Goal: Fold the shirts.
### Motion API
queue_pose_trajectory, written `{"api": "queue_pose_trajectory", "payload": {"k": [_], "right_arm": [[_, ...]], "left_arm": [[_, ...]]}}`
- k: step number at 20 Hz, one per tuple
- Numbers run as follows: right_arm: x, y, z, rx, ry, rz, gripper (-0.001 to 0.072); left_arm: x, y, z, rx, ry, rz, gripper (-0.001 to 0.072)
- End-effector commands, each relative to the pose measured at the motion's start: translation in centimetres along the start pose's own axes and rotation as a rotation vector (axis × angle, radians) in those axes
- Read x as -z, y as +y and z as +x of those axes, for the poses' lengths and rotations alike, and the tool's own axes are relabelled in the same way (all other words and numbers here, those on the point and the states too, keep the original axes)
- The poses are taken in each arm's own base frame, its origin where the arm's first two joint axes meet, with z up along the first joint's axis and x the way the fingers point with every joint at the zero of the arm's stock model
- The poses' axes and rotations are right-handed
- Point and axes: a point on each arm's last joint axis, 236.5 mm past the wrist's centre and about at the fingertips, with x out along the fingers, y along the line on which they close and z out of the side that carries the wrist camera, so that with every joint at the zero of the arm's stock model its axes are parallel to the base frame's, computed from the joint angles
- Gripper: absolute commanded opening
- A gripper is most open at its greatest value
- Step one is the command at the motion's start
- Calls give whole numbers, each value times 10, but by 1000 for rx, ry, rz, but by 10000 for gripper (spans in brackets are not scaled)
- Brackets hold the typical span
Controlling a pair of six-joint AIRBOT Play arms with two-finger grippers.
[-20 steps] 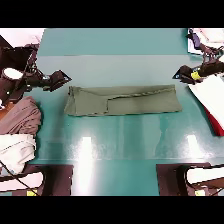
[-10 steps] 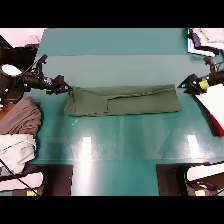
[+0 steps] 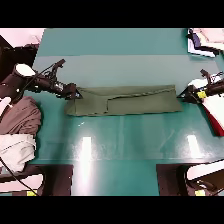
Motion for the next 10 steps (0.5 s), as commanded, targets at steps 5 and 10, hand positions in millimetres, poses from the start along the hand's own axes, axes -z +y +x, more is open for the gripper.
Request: {"api": "queue_pose_trajectory", "payload": {"k": [5,10], "right_arm": [[13,21,42,-104,109,-23,433],[15,39,44,-115,129,-172,15]], "left_arm": [[4,-6,8,-14,15,37,28],[-1,-6,8,-17,-6,32,27]]}}
